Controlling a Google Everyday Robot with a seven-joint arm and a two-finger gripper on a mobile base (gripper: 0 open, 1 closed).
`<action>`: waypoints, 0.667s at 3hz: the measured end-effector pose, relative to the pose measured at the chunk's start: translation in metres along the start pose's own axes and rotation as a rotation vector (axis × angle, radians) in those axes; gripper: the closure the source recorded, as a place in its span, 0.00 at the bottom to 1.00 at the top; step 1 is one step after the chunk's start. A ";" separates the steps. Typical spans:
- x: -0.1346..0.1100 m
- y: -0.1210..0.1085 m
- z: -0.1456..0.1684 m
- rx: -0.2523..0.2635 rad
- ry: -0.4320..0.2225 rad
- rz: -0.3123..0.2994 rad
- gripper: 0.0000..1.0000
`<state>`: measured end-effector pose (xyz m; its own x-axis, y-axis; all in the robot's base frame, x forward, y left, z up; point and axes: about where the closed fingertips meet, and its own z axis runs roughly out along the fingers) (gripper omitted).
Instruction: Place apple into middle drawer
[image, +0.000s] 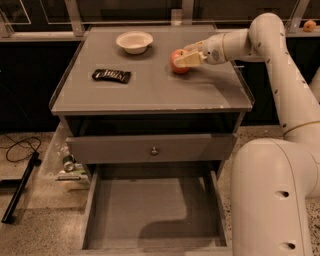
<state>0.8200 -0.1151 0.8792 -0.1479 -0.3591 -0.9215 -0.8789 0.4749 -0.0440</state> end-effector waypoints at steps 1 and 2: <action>-0.003 0.005 -0.003 -0.007 -0.014 -0.005 1.00; -0.015 0.017 -0.020 -0.003 -0.062 -0.019 1.00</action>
Offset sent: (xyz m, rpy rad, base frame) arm -0.0658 -0.0055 0.0362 0.0907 -0.0906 0.0076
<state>0.7983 -0.1181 0.8999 -0.1031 -0.3174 -0.9427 -0.8826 0.4662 -0.0604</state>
